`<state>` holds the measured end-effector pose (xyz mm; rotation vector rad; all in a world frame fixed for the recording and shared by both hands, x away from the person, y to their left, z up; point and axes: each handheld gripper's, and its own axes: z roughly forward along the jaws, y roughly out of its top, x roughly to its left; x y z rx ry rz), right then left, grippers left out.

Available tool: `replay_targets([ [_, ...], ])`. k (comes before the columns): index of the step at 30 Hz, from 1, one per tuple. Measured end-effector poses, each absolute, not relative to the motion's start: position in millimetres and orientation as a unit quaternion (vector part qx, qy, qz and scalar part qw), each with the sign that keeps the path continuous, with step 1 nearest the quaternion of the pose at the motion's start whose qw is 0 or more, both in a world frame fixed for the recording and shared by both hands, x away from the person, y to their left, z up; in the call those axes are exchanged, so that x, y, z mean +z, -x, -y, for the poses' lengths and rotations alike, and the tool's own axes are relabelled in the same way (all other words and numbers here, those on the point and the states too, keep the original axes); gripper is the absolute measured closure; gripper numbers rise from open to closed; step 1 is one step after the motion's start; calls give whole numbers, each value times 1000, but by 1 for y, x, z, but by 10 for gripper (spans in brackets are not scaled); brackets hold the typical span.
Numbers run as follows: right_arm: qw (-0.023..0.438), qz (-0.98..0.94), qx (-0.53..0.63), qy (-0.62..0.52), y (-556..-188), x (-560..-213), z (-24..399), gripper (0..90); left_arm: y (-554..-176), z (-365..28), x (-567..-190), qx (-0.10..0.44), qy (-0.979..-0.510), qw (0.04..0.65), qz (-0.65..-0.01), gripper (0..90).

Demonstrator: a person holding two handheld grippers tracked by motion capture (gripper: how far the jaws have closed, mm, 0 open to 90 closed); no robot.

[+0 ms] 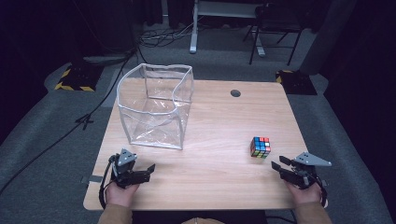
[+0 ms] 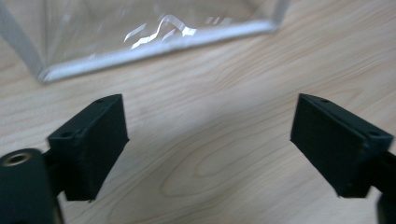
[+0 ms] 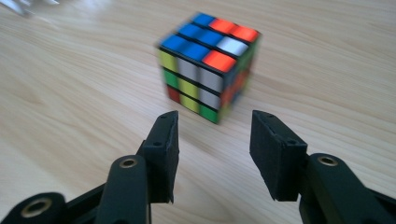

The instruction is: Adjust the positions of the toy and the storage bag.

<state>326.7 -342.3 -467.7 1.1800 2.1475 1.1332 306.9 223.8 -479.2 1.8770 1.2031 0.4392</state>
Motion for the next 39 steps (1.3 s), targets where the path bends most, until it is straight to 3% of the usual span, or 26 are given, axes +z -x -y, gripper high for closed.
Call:
replay_targets([
  [8,206,-801,429,-363,-324,-449,303,519,-285,-229,-469,202,-739,445,-464,221],
  [15,181,-817,443,-322,-337,-436,264,533,-264,-236,-463,215,-742,442,-456,351],
  [23,159,-833,450,-281,-354,-424,222,557,-250,-243,-467,212,-752,413,-469,338],
  [31,117,-843,456,-259,-380,-417,185,637,-237,-249,-469,211,-758,397,-473,328],
  [39,95,-856,452,-234,-403,-415,135,686,-243,-251,-475,209,-750,389,-492,265],
])
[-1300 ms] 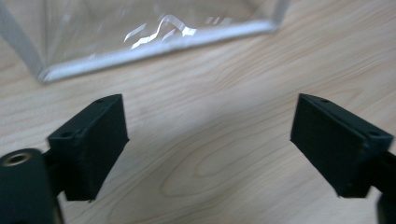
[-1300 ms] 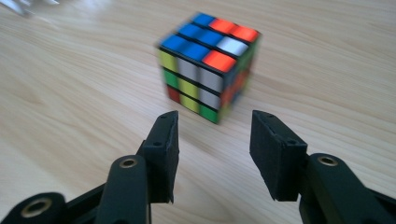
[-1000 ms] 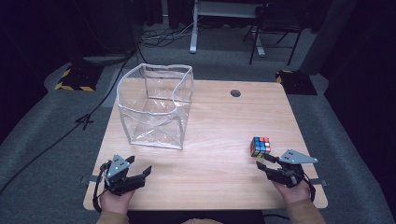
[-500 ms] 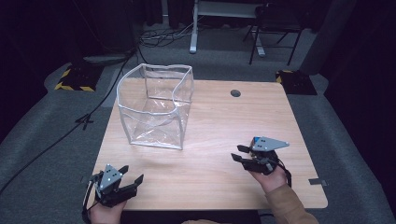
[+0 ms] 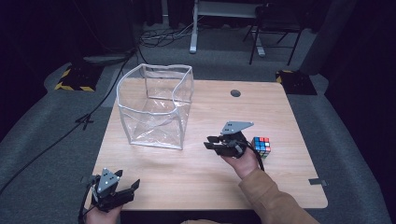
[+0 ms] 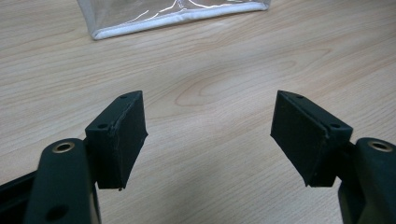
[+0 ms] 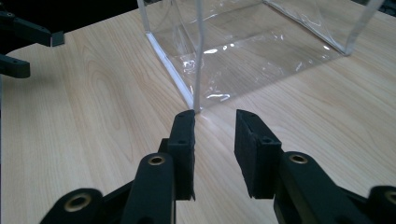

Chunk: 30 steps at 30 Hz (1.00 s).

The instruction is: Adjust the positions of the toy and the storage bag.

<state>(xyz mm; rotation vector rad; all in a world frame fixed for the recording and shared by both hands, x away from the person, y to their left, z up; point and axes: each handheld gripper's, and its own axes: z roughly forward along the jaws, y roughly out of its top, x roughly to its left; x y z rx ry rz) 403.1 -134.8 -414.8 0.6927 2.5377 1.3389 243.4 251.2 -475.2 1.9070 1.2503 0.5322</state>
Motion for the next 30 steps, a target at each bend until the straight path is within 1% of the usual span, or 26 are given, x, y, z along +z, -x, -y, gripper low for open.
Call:
replay_targets([
  [3,88,-855,456,-228,-408,-415,126,686,-243,-251,-474,214,-748,389,-493,257],
  [4,76,-853,461,-233,-412,-415,119,686,-243,-251,-475,217,-747,387,-495,247],
  [6,68,-850,466,-238,-417,-415,113,688,-243,-251,-475,218,-746,387,-496,241],
  [12,65,-847,471,-238,-433,-413,94,699,-245,-249,-476,219,-745,386,-497,238],
  [21,70,-854,458,-235,-443,-418,67,721,-245,-250,-477,223,-748,381,-495,239],
  [24,71,-857,451,-238,-448,-421,62,743,-246,-249,-477,223,-750,380,-493,239],
  [25,71,-857,451,-239,-449,-421,60,761,-246,-249,-478,224,-751,379,-493,239],
  [26,71,-861,447,-231,-452,-422,58,801,-246,-249,-478,224,-750,379,-494,239],
  [28,66,-860,449,-233,-453,-422,57,831,-246,-249,-478,224,-750,379,-494,239],
  [30,58,-858,452,-235,-454,-423,57,833,-246,-249,-478,223,-748,382,-495,239],
])
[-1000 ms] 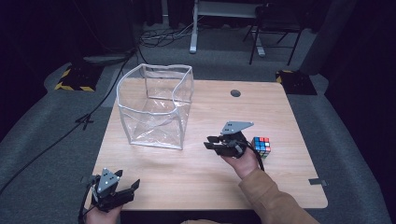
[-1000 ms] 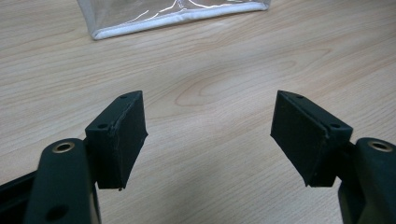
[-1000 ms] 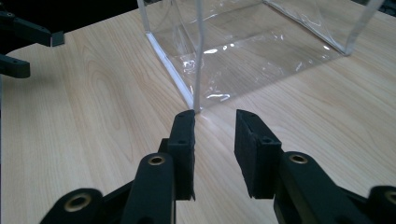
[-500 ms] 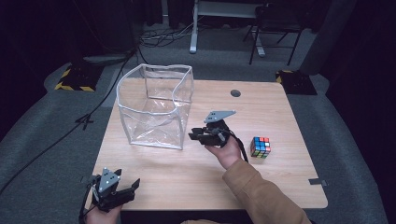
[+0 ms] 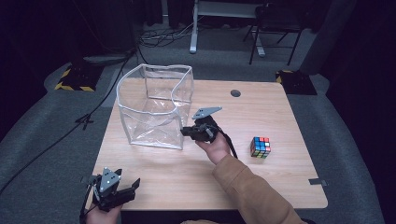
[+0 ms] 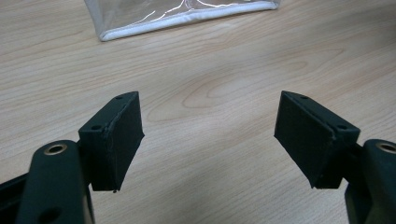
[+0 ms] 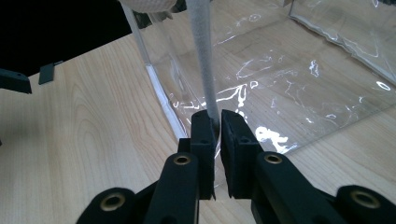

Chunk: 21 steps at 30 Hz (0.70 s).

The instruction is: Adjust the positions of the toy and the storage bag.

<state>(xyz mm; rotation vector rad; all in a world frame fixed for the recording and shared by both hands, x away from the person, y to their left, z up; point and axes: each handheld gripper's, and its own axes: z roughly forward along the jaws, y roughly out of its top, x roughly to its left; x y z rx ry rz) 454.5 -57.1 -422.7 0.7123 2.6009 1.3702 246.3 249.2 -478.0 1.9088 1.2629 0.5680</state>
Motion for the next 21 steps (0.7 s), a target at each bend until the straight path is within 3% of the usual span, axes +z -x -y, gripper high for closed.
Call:
replay_targets([
  [11,66,-860,450,-230,-453,-422,65,870,-252,-249,-479,223,-743,385,-500,224],
  [21,72,-856,449,-247,-442,-420,96,870,-260,-242,-478,224,-749,384,-491,221],
])
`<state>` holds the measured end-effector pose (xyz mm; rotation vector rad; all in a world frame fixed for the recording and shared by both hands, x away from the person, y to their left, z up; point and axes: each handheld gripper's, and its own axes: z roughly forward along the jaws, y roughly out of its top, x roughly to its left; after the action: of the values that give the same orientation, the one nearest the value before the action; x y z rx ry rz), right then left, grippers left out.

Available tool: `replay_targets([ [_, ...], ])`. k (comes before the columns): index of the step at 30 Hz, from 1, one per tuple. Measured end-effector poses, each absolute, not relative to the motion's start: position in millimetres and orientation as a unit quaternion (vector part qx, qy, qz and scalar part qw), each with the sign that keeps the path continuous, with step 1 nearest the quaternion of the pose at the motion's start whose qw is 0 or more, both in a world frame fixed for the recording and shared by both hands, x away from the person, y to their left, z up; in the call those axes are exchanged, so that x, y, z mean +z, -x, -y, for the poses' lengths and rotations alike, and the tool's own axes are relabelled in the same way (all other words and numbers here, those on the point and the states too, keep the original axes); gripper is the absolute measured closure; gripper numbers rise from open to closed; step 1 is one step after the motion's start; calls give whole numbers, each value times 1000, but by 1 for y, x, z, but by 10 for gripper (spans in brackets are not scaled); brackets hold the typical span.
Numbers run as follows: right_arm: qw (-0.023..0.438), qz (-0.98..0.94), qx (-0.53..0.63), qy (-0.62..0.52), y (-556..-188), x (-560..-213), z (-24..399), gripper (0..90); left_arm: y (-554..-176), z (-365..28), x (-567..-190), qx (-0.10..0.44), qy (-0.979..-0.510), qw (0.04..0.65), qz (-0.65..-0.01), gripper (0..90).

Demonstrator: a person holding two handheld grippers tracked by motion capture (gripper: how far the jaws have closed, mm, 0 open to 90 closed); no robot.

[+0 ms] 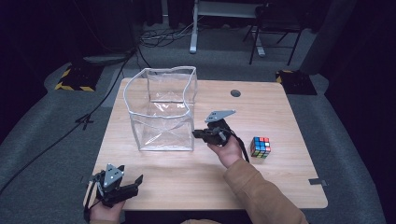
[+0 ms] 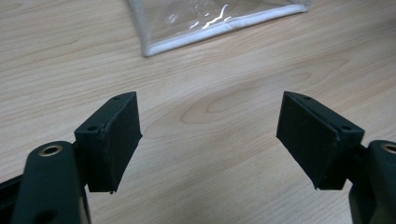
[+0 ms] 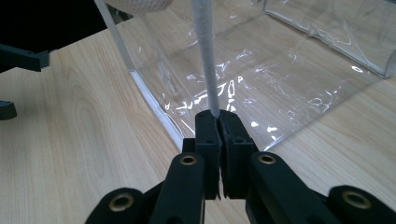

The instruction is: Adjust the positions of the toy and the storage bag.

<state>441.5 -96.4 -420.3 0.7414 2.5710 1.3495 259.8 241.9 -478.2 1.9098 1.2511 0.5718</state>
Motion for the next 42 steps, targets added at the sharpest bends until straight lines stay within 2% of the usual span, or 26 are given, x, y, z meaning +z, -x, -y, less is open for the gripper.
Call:
replay_targets([
  [19,95,-858,431,-262,-396,-417,163,870,-284,-220,-477,219,-770,383,-461,228],
  [35,81,-842,449,-288,-321,-420,241,869,-303,-199,-482,188,-795,369,-443,236],
  [42,78,-846,444,-285,-295,-419,255,866,-317,-188,-490,155,-814,330,-452,236],
])
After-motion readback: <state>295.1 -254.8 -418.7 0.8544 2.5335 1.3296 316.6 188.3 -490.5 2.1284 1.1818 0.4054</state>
